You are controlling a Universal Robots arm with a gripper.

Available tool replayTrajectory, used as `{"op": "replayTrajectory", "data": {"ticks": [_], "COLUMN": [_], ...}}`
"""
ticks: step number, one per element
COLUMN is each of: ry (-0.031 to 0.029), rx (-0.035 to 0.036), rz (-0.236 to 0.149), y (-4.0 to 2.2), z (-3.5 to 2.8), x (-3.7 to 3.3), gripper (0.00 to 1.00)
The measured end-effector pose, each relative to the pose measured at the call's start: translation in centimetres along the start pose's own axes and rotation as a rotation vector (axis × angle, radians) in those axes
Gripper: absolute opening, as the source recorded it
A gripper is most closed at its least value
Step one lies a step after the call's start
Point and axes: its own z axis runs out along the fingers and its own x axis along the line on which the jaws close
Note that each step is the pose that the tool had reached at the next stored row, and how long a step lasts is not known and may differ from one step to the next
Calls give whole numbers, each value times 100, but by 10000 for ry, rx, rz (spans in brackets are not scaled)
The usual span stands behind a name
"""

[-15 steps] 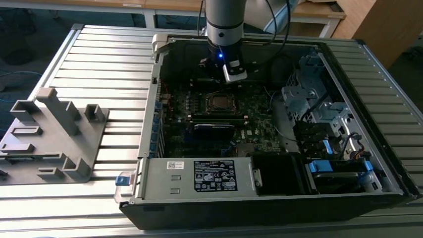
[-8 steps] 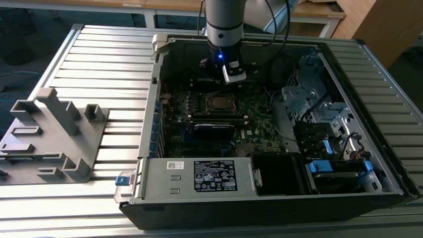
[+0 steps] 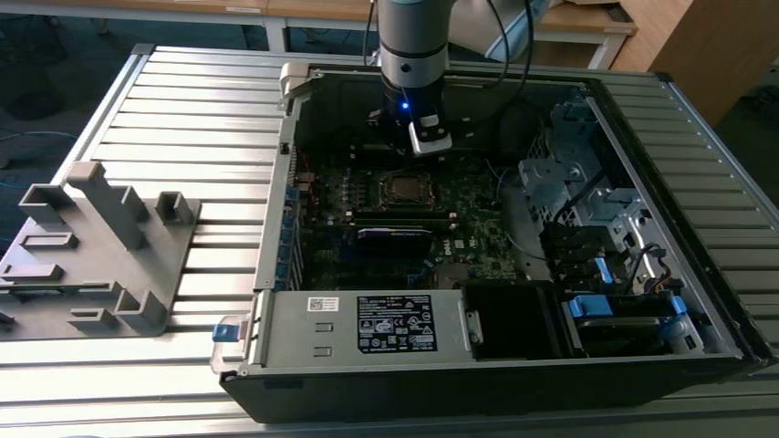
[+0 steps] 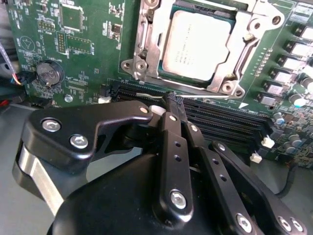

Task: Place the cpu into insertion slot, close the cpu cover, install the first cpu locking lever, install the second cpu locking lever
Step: 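Install the first cpu locking lever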

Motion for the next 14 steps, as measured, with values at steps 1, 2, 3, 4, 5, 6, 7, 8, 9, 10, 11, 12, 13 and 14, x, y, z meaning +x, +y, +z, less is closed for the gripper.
{"op": "replayTrajectory", "data": {"ticks": [1,2,3,4,5,6,7,8,9,10,11,12,13,14], "ry": [-14,-29,-42,-45,-45,-46,-46,-47,-55,-69,-86,-94,-94,-94], "rx": [4,12,20,21,23,21,20,20,21,28,37,42,43,43], "rz": [92,191,276,301,302,304,305,307,355,456,566,620,624,625], "y": [0,-1,-1,-1,-2,-2,-1,-2,-2,-2,-2,-3,-3,-3], "z": [4,6,7,7,6,7,8,8,11,13,14,14,14,14], "x": [0,0,0,1,1,1,1,2,2,2,2,2,2,2], "gripper": [11,11,11,11,11,11,11,11,11,11,11,11,11,11]}}
